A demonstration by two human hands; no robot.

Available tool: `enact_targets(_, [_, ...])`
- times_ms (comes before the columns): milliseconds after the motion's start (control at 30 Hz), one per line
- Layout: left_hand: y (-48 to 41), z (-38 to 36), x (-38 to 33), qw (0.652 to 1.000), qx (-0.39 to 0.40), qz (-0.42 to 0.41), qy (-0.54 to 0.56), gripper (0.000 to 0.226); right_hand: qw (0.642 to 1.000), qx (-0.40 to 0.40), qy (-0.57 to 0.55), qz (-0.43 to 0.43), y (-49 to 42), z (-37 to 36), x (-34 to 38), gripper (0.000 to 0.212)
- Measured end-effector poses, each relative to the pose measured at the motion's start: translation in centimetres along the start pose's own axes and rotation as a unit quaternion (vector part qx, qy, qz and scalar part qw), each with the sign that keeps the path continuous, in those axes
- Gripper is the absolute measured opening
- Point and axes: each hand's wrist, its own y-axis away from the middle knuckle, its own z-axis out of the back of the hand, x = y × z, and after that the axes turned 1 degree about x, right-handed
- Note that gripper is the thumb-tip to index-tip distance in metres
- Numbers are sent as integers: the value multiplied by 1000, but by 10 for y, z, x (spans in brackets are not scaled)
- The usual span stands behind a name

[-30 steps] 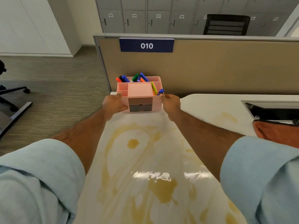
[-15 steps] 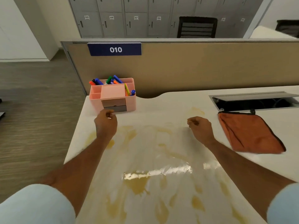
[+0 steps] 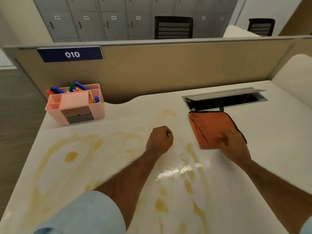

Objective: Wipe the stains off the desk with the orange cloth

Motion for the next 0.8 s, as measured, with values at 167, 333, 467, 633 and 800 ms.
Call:
enact_targets(167, [-3, -64, -55, 998, 38, 39, -22, 26, 993, 90, 60, 35, 4, 18, -44, 47])
enact_targets(333, [-10, -109, -89, 993, 33, 103, -40, 51, 987, 88, 88, 99, -3, 24, -61, 40])
enact_targets(467, [-20, -127, -105, 990, 34, 122, -61, 63, 983, 81, 90, 136, -5, 27, -73, 37])
enact_targets(633, [-27, -134, -115, 985, 24, 161, -50, 47, 975, 43, 85, 198, -14, 32, -72, 16])
enact_targets(800, [-34, -110, -120, 992, -32, 125, 6, 43, 986, 17, 18, 164, -17, 32, -45, 7])
